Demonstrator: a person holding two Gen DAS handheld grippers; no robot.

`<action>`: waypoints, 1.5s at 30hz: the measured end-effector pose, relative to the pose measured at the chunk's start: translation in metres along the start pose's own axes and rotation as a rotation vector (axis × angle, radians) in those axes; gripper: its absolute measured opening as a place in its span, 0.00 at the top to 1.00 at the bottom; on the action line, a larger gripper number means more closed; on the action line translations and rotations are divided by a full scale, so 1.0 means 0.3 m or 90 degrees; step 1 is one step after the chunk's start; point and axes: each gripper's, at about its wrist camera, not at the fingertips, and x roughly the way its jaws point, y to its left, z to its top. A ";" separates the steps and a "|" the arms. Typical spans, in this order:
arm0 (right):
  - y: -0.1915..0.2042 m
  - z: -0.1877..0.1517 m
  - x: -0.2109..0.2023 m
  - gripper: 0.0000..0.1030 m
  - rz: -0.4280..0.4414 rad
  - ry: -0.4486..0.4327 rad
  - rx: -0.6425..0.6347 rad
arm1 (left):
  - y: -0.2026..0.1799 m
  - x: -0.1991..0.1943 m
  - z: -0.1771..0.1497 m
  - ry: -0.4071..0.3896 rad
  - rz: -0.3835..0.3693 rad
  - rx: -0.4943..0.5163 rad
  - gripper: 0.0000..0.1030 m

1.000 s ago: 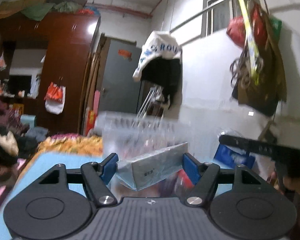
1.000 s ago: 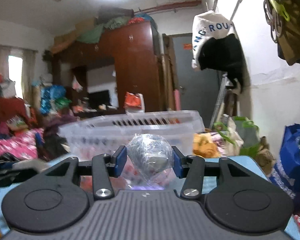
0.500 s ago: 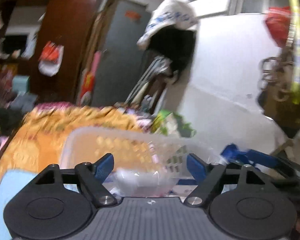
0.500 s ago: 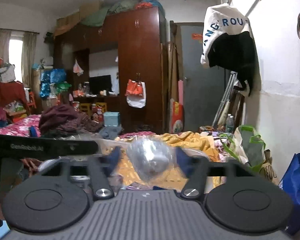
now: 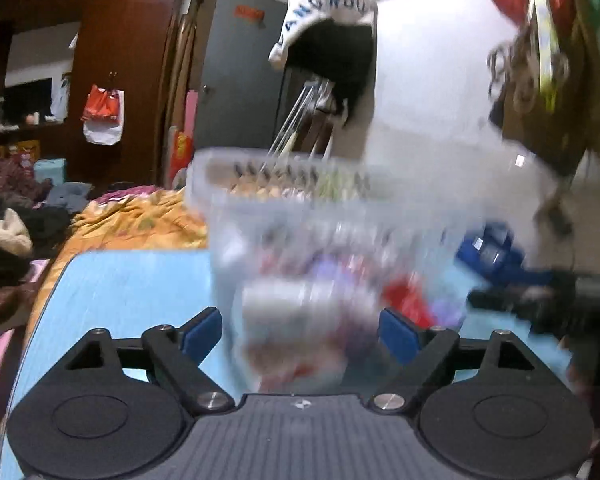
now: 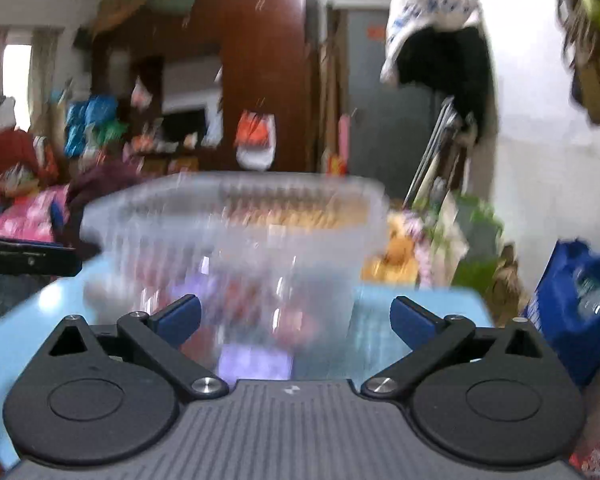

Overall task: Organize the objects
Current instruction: 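Drop both items into the white basket, then grasp a wrapped white roll with the left gripper while the right grasps a purple box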

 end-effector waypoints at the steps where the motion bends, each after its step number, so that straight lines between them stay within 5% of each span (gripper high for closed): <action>1: -0.015 -0.012 0.011 0.00 0.011 0.014 0.025 | 0.000 0.002 -0.025 0.003 0.004 0.004 0.14; 4: -0.050 -0.022 0.035 0.03 0.049 0.020 0.080 | 0.013 0.030 -0.052 0.026 -0.005 -0.013 0.14; 8: -0.022 -0.033 0.082 0.18 0.028 0.054 0.037 | 0.023 0.078 -0.062 0.050 0.009 -0.021 0.14; 17: 0.030 -0.061 0.110 0.20 0.056 0.069 0.001 | -0.027 0.160 -0.091 0.100 0.036 0.004 0.14; 23: 0.048 -0.070 0.070 0.36 0.041 0.055 -0.016 | -0.042 0.151 -0.091 0.096 0.050 0.022 0.15; 30: 0.068 -0.094 0.025 0.41 0.023 0.018 -0.014 | -0.050 0.115 -0.095 0.055 0.070 0.026 0.25; 32: 0.060 -0.090 0.024 0.42 0.028 0.015 -0.003 | -0.045 0.089 -0.103 0.043 0.068 0.025 0.49; 34: 0.053 -0.092 0.019 0.43 0.027 0.008 0.003 | -0.024 0.063 -0.110 0.037 0.041 0.017 0.54; 40: 0.054 -0.092 0.020 0.44 0.026 0.004 0.002 | -0.039 0.028 -0.121 0.032 0.028 0.052 0.50; 42: 0.053 -0.091 0.021 0.44 0.026 0.003 0.002 | -0.035 0.032 -0.117 0.021 0.020 0.038 0.34; 45: 0.047 -0.093 0.022 0.44 0.031 0.003 0.010 | -0.013 0.033 -0.102 0.003 0.017 0.015 0.30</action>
